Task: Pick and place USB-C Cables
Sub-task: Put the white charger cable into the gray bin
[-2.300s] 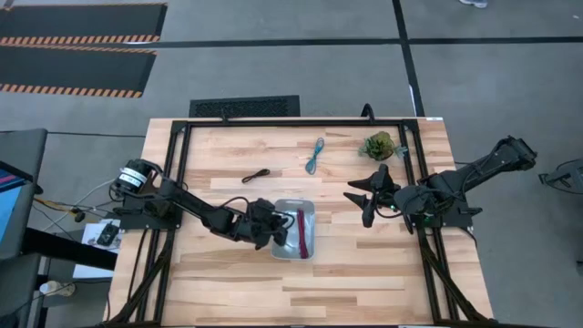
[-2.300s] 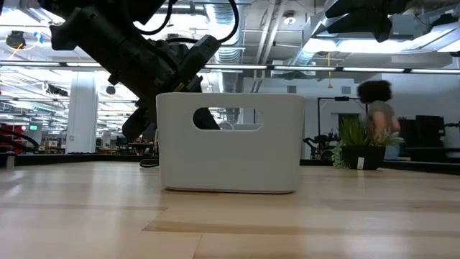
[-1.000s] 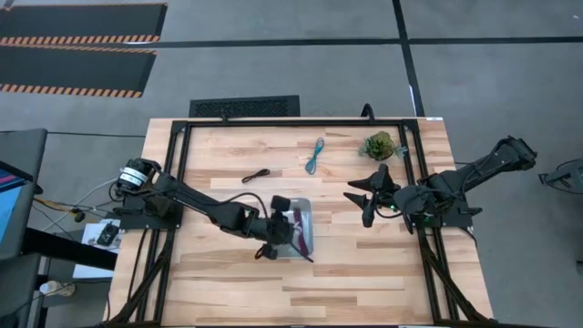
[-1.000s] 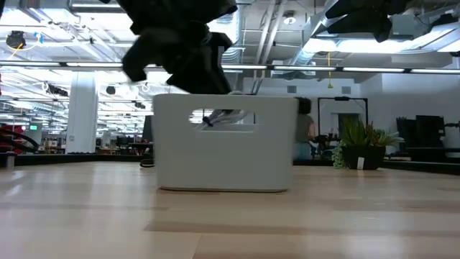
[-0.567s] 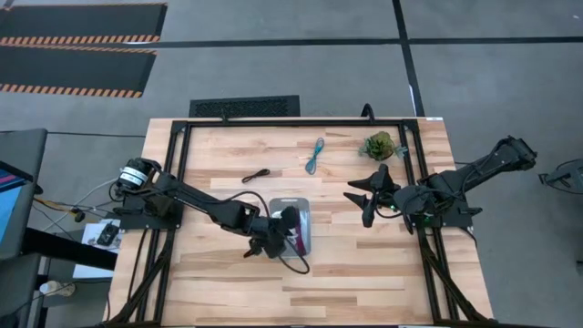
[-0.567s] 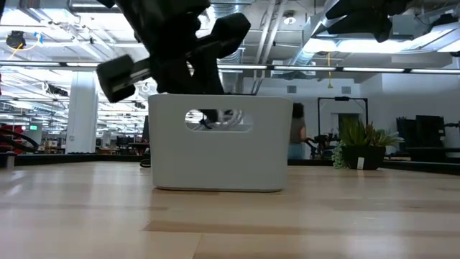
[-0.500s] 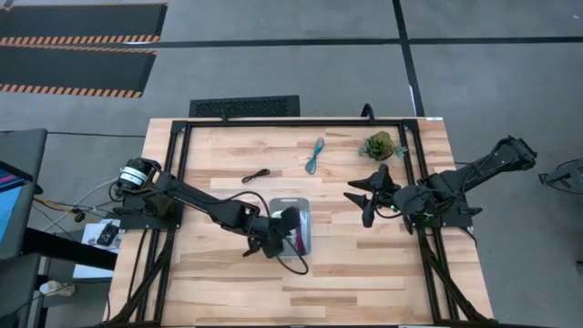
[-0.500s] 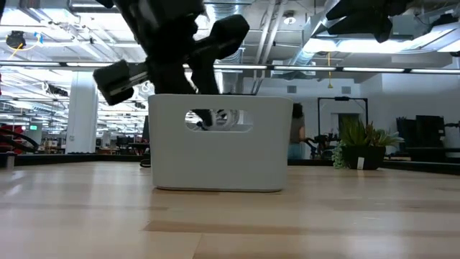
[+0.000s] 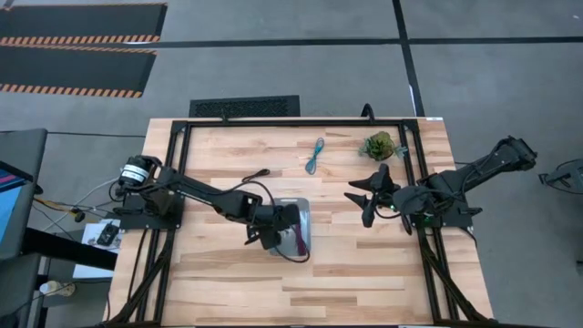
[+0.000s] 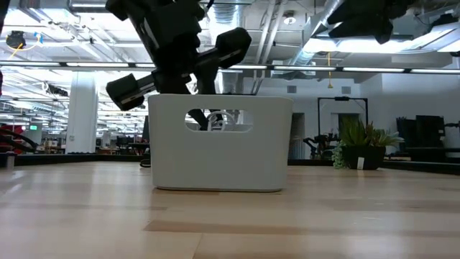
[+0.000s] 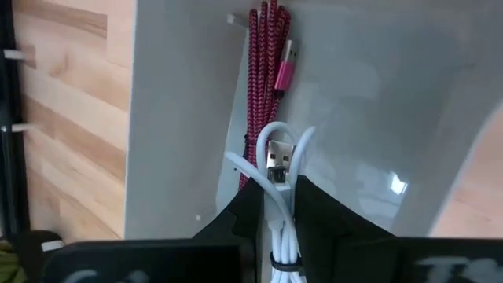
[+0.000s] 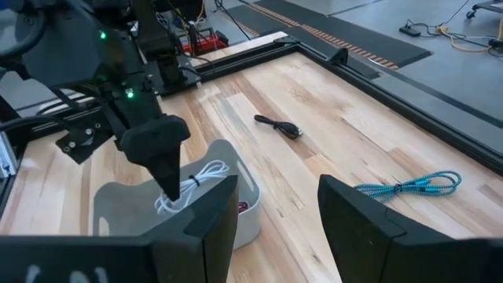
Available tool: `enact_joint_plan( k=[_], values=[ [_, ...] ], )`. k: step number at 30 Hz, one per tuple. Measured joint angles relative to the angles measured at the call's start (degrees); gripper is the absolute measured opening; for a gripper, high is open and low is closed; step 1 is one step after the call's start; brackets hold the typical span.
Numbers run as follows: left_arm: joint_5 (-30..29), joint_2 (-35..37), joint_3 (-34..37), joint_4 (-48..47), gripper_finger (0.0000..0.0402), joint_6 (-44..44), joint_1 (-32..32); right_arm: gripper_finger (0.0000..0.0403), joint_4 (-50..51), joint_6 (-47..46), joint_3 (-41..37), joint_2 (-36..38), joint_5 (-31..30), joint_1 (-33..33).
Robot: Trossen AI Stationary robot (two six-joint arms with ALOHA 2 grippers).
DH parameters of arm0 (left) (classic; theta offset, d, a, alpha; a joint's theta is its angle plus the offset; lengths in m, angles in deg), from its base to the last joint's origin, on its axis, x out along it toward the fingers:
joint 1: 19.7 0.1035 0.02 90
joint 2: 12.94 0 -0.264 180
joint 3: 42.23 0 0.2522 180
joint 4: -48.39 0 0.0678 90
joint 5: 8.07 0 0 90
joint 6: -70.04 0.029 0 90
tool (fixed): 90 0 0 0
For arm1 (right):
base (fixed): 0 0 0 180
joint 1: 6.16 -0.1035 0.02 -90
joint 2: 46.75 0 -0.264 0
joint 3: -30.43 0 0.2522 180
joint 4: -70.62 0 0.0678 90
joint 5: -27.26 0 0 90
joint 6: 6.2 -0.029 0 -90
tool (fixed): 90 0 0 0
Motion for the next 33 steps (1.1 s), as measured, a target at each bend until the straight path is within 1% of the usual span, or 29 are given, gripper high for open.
enact_joint_plan(
  k=[2,5,9,13,18,25,31,33],
  values=[
    [1.20,0.00,0.00,-0.02,0.0035,0.32,0.07,0.0198,0.49,0.00,0.00,-0.01,0.00,0.41],
    [1.96,-0.07,0.00,0.05,0.0038,3.44,-0.26,0.0198,1.05,0.00,0.00,0.01,0.00,1.16],
    [2.45,-2.44,-0.12,0.42,0.0032,4.49,-0.67,0.0198,0.98,0.00,0.00,0.02,0.00,2.07],
    [0.15,-6.94,-1.63,-0.98,0.0032,7.75,-1.25,0.0198,0.92,-0.02,0.01,0.01,0.09,2.66],
    [-0.91,-10.88,-5.54,-1.41,0.0045,7.75,-1.46,0.0198,1.06,0.00,0.00,0.01,0.13,2.64],
    [0.43,-11.17,-6.36,-2.56,0.0042,11.08,-1.47,0.0198,1.58,0.00,0.00,0.01,0.24,2.64],
    [-0.13,-11.17,-6.36,-3.63,0.0071,12.82,-2.03,0.0198,2.21,0.00,0.00,0.01,0.24,2.64],
    [-1.16,-11.17,-6.36,-3.51,0.0082,12.83,-2.40,0.0198,2.21,-0.02,0.00,0.01,0.26,2.64]
  ],
)
